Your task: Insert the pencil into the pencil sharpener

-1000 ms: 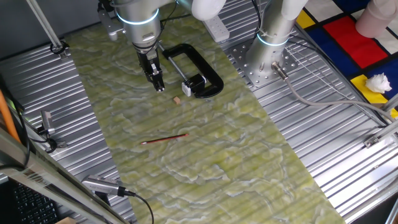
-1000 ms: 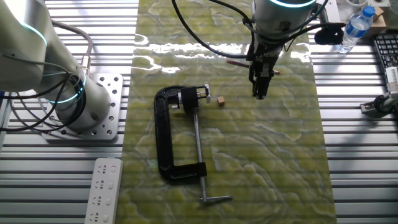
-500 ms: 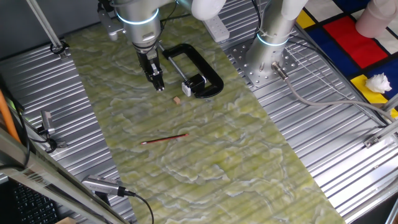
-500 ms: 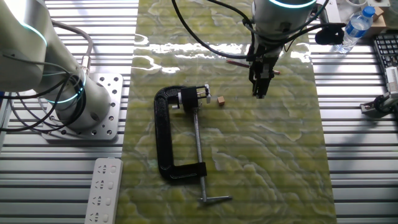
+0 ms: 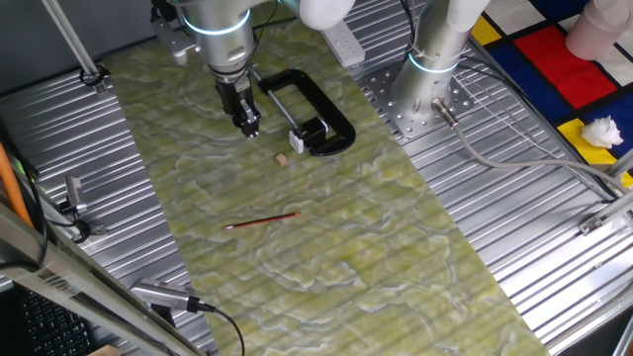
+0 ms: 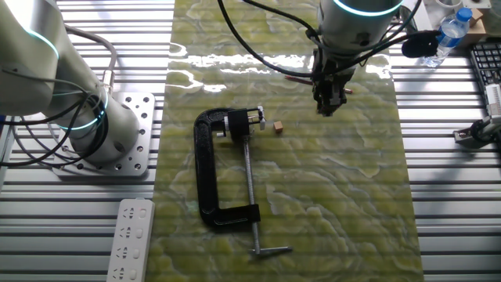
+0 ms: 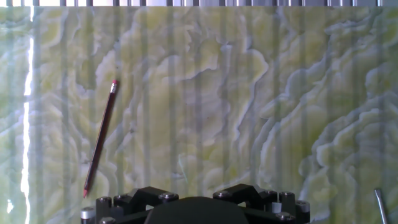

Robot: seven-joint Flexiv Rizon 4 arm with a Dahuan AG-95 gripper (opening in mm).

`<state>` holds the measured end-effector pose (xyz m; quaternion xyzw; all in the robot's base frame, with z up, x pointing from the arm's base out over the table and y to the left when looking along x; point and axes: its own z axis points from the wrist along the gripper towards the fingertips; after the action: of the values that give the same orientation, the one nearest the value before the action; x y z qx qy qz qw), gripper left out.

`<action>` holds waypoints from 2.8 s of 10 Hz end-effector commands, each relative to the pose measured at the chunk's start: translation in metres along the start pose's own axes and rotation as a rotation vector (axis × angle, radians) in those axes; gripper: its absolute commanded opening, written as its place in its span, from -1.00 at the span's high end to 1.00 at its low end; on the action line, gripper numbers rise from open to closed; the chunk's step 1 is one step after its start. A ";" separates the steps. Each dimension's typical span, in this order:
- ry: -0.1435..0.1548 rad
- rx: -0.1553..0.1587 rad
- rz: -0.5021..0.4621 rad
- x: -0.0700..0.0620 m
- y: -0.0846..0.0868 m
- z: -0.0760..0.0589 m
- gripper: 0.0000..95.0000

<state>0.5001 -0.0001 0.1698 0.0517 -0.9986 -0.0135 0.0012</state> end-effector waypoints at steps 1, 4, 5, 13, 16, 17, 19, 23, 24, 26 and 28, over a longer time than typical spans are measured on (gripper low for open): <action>0.001 -0.002 0.006 0.000 0.000 0.000 1.00; 0.001 -0.006 0.024 0.000 0.001 0.000 1.00; 0.000 -0.006 0.052 0.000 0.002 0.001 1.00; 0.003 -0.046 0.260 -0.054 0.058 0.031 1.00; 0.003 -0.039 0.250 -0.057 0.066 0.035 1.00; -0.004 -0.040 0.255 -0.057 0.066 0.037 1.00; -0.004 -0.040 0.273 -0.057 0.067 0.039 1.00; -0.003 -0.062 0.281 -0.057 0.067 0.039 1.00; 0.009 -0.103 0.273 -0.057 0.067 0.039 1.00; 0.038 -0.141 0.236 -0.057 0.067 0.039 1.00; 0.057 -0.141 0.222 -0.057 0.067 0.039 1.00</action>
<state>0.5514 0.0737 0.1313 -0.0563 -0.9942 -0.0847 0.0351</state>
